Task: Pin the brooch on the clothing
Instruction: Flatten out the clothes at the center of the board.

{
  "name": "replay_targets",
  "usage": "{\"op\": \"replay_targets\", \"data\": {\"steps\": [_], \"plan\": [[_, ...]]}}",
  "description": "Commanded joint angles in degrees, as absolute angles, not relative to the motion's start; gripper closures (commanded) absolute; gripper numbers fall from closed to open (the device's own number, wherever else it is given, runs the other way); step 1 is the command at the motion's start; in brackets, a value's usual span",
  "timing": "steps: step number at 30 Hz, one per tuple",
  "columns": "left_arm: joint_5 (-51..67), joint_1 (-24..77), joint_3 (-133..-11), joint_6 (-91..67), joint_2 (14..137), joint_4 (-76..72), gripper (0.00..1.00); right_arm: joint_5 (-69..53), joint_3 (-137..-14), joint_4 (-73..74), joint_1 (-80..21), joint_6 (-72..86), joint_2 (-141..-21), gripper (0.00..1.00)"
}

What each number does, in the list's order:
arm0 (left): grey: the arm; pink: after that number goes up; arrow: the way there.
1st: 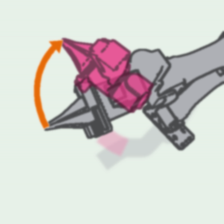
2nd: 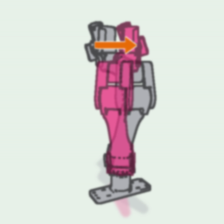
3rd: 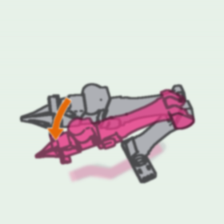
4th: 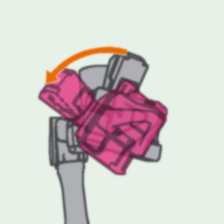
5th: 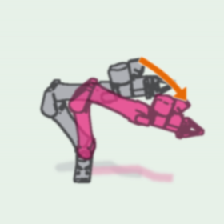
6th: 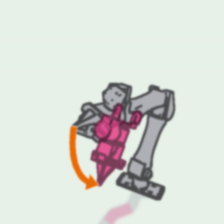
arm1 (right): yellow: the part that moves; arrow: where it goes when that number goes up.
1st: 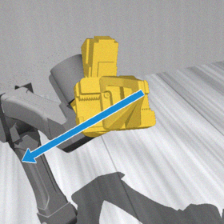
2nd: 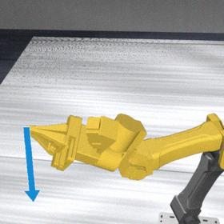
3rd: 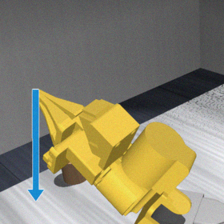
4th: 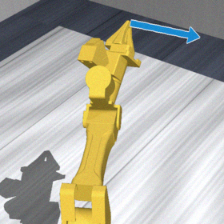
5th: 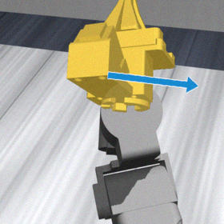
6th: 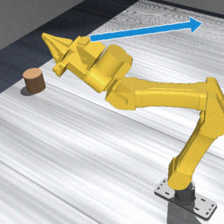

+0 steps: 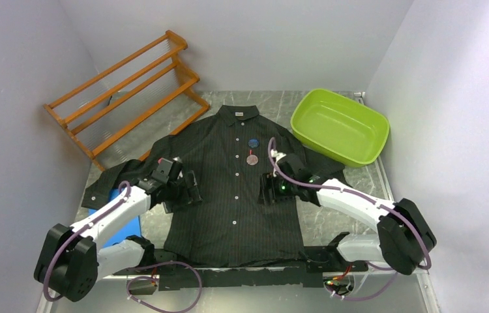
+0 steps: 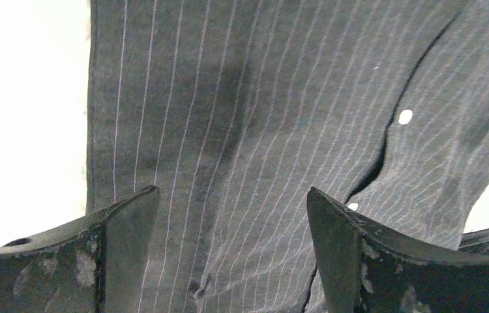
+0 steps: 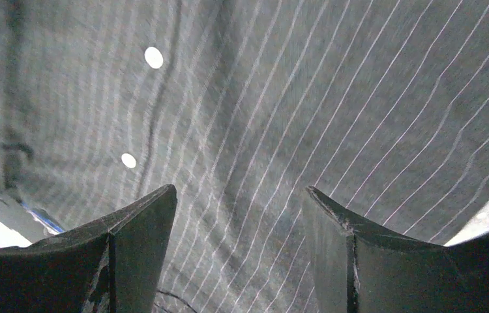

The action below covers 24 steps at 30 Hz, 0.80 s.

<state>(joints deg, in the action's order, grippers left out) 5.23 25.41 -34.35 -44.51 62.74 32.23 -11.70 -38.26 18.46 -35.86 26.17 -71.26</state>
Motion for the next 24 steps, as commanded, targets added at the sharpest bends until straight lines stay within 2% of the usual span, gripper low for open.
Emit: {"op": "replay_targets", "data": {"steps": [1,14,24], "plan": [[3.67,26.18,-32.52,-50.02,64.91,36.31,0.12,-4.47,-35.37,20.96,-40.29,33.20,-74.53,0.26],[1.31,29.81,-25.59,-60.82,58.91,43.80,0.12,2.14,-30.45,25.93,-43.33,40.79,-73.80,0.23],[-3.64,40.76,-27.35,-72.34,59.18,51.79,0.12,-2.08,-25.61,27.44,-43.84,43.35,-69.89,0.23]]}}
